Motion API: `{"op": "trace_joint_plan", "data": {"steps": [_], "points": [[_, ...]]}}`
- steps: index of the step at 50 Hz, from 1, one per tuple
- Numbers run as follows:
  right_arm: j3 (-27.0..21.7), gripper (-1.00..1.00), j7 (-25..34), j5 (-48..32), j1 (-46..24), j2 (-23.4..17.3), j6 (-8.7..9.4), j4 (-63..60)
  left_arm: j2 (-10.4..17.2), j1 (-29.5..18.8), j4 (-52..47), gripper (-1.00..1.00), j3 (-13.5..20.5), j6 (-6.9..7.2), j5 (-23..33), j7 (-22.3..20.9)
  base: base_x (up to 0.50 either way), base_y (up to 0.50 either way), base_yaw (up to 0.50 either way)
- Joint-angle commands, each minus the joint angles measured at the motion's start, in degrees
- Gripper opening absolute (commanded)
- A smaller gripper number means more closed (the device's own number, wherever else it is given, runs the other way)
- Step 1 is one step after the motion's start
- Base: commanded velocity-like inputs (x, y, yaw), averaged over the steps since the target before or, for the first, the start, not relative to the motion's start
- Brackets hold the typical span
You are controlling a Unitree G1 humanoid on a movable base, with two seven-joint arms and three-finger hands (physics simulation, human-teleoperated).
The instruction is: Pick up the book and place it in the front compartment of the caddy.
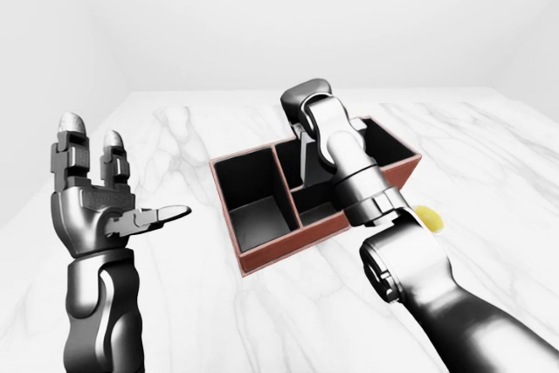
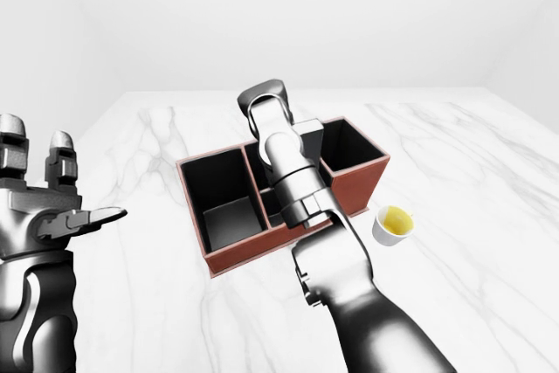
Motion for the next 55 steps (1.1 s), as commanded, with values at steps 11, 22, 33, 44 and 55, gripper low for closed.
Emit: {"op": "trace_joint_plan", "data": {"steps": [11,22,33,44,55], "points": [[-0.52,-1.00,-13.21,-0.60,-5.29,-1.40,0.00,4.27,-0.41,0.39,-0.53,1.00,-0.32,0.00,0.38,-0.44,0.00,0.00,0.00],[-0.53,-1.00,-20.81,1.70,-4.53,-1.77,0.00,7.10,-0.71,0.61,-0.24,1.00,-1.01,0.00,0.91,-0.86,0.00,0.00,0.00],[0.63,-1.00,-25.54,3.06,-1.68,-1.16,0.00,8.39,-0.53,0.39,-0.34,1.00,-0.51,0.00,0.57,-0.75,0.00,0.00,0.00],[1.63,-1.00,-32.19,2.58,-0.09,-0.46,0.00,11.42,-0.71,0.80,-1.06,1.00,-0.58,0.00,0.51,-0.86,0.00,0.00,0.00],[1.61,-1.00,-39.35,2.03,-3.09,-1.11,0.00,16.40,-0.63,0.62,-0.98,1.00,-0.48,0.00,0.62,-0.90,0.00,0.00,0.00]]}}
